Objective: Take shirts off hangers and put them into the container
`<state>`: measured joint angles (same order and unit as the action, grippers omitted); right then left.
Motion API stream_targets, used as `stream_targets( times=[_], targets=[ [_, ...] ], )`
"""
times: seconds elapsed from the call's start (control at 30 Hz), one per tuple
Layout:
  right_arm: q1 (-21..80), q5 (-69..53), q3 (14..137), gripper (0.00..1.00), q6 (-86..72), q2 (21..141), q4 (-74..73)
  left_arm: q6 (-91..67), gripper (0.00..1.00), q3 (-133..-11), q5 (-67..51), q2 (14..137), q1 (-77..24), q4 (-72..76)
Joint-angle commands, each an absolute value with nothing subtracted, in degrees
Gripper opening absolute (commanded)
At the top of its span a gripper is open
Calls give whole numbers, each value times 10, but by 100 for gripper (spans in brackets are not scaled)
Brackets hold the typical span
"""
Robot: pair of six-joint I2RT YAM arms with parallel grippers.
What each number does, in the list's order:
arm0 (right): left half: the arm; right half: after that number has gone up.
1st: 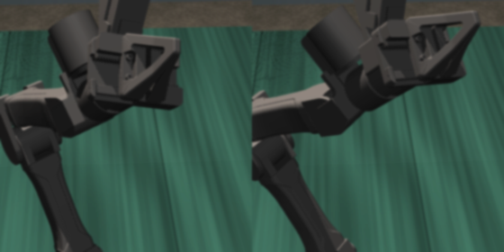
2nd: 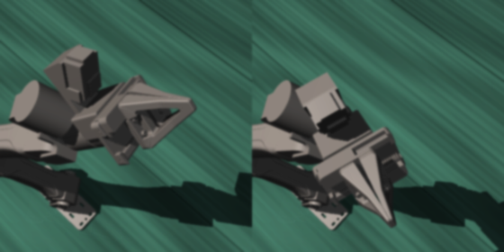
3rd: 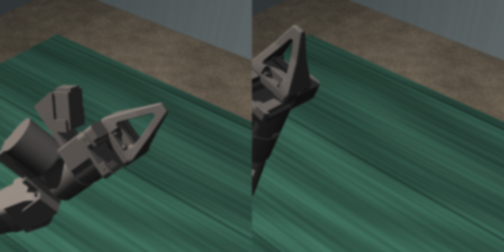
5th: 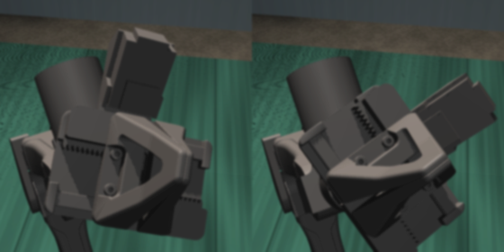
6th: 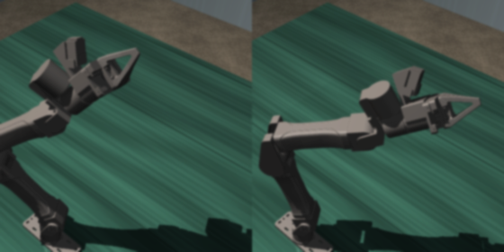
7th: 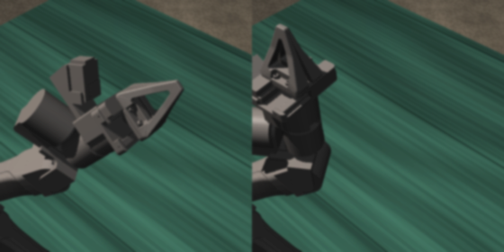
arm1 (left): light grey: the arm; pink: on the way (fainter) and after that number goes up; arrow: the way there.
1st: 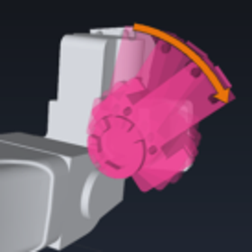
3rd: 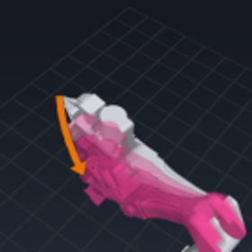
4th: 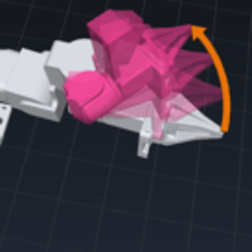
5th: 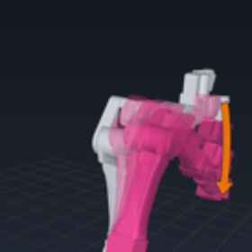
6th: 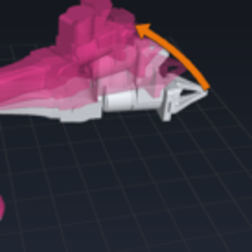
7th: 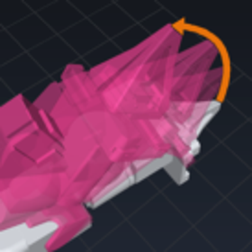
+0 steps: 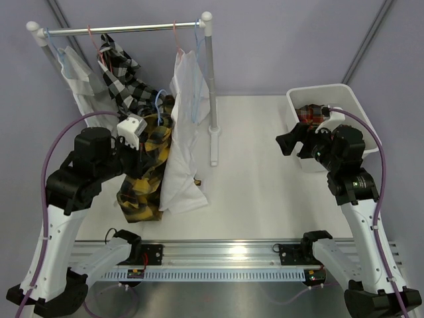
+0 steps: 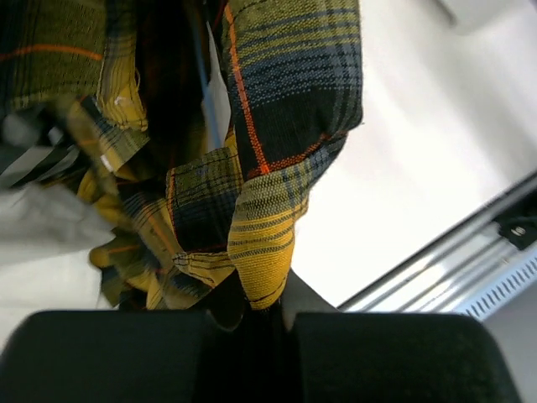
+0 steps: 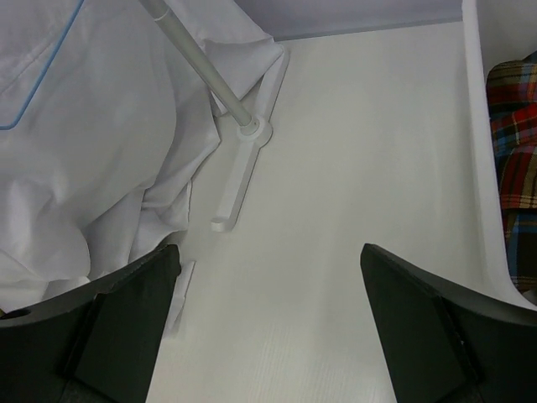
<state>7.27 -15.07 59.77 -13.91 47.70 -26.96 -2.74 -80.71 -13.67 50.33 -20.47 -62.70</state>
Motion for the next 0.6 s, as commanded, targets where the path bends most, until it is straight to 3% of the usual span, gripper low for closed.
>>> stream_targets(
  times=[0.0, 0.17, 0.3, 0.57],
  targets=[
    [83, -202, 635, 99, -119, 479, -271, -4, 0, -860, -261, 519, -210, -606],
    [98, -217, 656, 99, -115, 496, -273, -5, 0, -917, -276, 557, -210, -579],
    [108, -228, 688, 99, -116, 512, -277, -38, 0, -975, -218, 603, -210, -566],
    [121, -228, 713, 99, -111, 532, -286, -100, 0, -1115, 104, 638, -210, -555]
  ],
)
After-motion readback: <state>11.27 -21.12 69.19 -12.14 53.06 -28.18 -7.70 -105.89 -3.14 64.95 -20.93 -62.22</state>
